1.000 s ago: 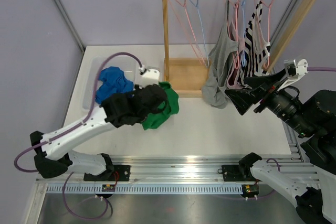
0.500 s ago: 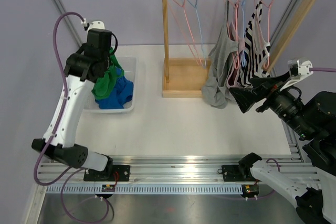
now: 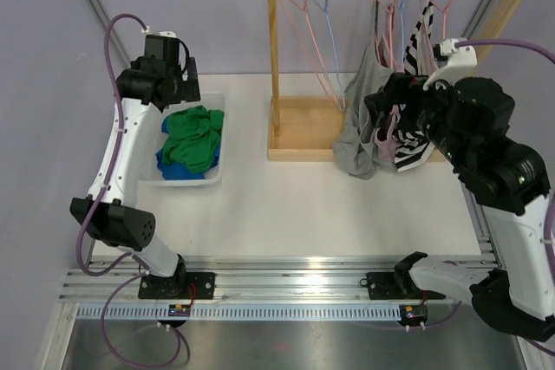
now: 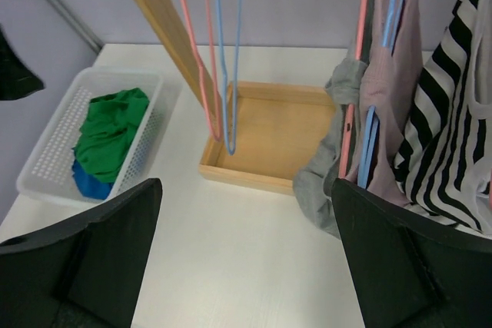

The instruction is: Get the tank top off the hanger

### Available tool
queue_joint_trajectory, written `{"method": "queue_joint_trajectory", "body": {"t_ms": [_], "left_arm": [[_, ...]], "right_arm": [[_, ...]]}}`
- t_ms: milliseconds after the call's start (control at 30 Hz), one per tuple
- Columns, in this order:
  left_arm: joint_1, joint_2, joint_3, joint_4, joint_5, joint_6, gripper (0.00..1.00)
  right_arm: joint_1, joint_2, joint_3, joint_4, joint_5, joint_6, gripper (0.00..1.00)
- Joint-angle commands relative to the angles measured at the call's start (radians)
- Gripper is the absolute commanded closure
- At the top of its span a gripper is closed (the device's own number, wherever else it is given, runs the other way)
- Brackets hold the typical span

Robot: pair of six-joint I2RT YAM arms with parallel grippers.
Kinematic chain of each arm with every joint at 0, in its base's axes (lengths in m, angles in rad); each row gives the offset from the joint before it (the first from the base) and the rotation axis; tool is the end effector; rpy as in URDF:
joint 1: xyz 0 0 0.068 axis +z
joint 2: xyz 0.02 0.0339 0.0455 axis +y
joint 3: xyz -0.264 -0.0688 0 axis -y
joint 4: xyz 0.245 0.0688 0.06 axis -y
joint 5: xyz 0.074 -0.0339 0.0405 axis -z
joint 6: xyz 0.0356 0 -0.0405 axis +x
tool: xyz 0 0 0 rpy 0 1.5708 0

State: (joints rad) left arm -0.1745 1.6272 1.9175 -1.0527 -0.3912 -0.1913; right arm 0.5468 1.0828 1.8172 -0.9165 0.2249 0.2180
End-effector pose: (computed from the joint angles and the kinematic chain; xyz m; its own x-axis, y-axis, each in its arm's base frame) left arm 0.3271 -0.0439 0.4309 -0.6466 -0.0645 -0.7601 -0.2384 0.9636 0.1210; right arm 0.1278 0.0685 0.5357 -0.2201 0.1128 -0.9689 -0.2785 0.9447 0.1733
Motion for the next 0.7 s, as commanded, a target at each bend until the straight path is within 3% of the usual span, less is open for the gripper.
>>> {"method": "queue_joint_trajectory", "body": {"t_ms": [0, 100, 200, 300, 467, 667], "left_arm": [[0.006, -0.167, -0.044, 0.039, 0.154, -0.005, 0.01], [-0.022, -0.294, -0.161, 0.072, 0.247, -0.016, 0.01], [-0.085, -0.42, -0.291, 0.109, 0.253, -0.026, 0.01], [-0.157, -0.548, -0.435, 0.129, 0.253, -0.075, 0.01], [-0.296, -0.731, -0.675, 0.215, 0.232, -0.122, 0.01], [-0.31, -0.843, -0.845, 0.249, 0.229, -0.125, 0.01]], "right_arm": [[-0.004, 0.078, 0.105, -0.045, 0.128, 0.0, 0.01], [-0.004, 0.153, 0.175, -0.076, 0.175, -0.023, 0.03], [-0.007, 0.225, 0.247, -0.096, 0.24, -0.048, 0.14], [-0.022, 0.293, 0.315, -0.113, 0.269, -0.081, 0.18], [-0.108, 0.419, 0.427, -0.127, 0.223, -0.129, 0.39], [-0.188, 0.546, 0.579, -0.147, 0.14, -0.143, 0.46]]}}
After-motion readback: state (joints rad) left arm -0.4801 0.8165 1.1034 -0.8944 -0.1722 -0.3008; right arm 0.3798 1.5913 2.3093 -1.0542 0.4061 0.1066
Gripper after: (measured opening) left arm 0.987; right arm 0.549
